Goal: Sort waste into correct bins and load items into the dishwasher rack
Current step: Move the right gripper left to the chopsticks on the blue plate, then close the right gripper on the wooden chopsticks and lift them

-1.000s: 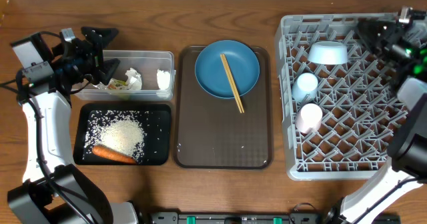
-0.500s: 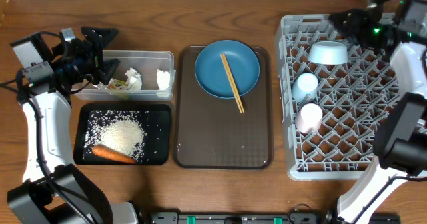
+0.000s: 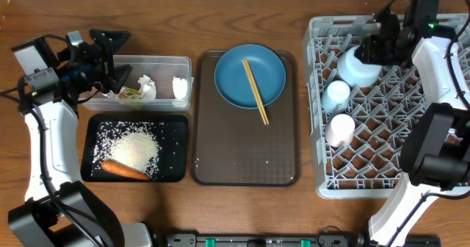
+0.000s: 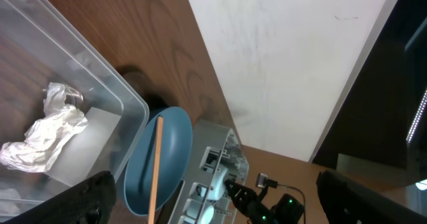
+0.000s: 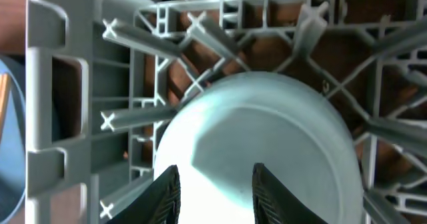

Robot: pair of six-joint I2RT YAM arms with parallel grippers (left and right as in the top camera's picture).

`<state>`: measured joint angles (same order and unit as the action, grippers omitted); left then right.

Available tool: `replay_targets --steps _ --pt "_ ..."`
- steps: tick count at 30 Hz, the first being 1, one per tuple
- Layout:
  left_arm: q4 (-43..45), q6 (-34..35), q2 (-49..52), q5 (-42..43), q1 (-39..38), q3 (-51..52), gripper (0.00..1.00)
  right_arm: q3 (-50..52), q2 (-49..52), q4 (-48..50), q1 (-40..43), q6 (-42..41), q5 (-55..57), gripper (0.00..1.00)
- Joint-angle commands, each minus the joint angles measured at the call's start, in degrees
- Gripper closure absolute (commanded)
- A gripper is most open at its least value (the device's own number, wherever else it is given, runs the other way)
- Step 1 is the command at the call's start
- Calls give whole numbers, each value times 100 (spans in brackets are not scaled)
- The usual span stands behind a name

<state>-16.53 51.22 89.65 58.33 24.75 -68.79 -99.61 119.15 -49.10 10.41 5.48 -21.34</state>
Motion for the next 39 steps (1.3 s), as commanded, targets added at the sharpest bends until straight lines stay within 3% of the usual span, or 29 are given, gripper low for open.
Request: replay_targets --steps 1,8,18,23,28,32,34,39 --pt "-13 -9 7 59 20 22 2 -68 -225 -155 0 168 177 65" --pt "-13 -9 7 59 20 22 2 -151 -1156 -131 -299 168 144 65" --pt "-11 -9 7 59 20 22 2 -151 -2240 -645 -2017 168 164 56" --pt "-13 -9 7 59 20 22 2 -17 -2017 -717 -2907 197 212 57" --pt "-13 -9 7 59 20 22 2 74 -1458 -686 -3536 190 1025 59" --pt "-13 -9 7 59 20 22 2 74 -883 -667 -3799 192 1200 70" --pt "-13 -9 7 59 20 22 2 74 -597 -610 -3864 192 1198 81" --pt "-13 -9 7 59 20 22 2 74 -17 -420 -3866 190 1255 81"
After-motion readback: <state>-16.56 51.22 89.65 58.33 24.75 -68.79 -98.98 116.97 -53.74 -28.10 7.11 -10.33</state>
